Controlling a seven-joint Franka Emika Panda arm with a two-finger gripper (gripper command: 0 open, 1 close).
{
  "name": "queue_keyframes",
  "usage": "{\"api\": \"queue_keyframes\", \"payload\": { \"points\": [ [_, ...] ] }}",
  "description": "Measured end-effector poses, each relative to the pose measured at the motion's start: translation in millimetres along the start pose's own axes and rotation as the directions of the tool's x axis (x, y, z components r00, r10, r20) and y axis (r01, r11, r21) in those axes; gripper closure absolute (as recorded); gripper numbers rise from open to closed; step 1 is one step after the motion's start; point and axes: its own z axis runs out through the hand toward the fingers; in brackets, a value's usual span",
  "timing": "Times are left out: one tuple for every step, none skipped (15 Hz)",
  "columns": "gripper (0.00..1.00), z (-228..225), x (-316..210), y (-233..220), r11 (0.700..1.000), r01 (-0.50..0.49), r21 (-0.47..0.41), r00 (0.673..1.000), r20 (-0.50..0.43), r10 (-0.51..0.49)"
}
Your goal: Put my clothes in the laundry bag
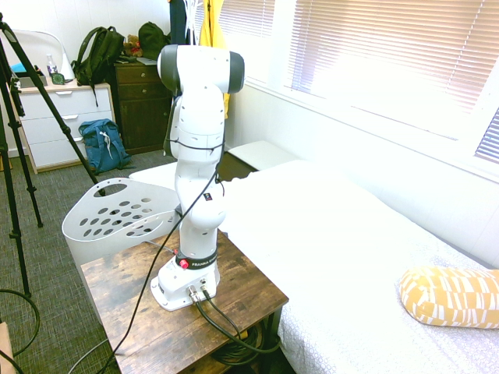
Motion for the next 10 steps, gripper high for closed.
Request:
{"api": "queue_keyframes", "payload": {
  "points": [
    [0.0, 2, -6, -1, 1.0, 0.006, -0.001, 1.0, -0.001, -0.006],
    [0.0, 4, -9, -3, 1.0, 0.012, 0.0, 1.0, -0.004, -0.012],
    [0.0, 8, -10, -7, 1.0, 0.019, 0.0, 1.0, -0.008, -0.019],
    [0.0, 13, -8, -12, 1.0, 0.026, 0.005, 1.0, -0.013, -0.026],
    [0.0, 15, -8, -23, 0.999, 0.036, 0.028, 0.999, -0.014, -0.036],
    [0.0, 21, -3, -33, 0.999, 0.036, 0.029, 0.999, -0.02, -0.035],
    [0.0, 37, -2, -38, 0.999, 0.035, 0.016, 0.999, -0.014, -0.034],
    [0.0, 54, 0, -44, 1.0, 0.03, 0.007, 1.0, -0.001, -0.03],
    [0.0, 72, -1, -49, 1.0, 0.017, -0.002, 1.0, 0.017, -0.017],
    [1.0, 83, -2, -56, 1.0, 0.008, -0.006, 1.0, 0.028, -0.008]
  ]
}}
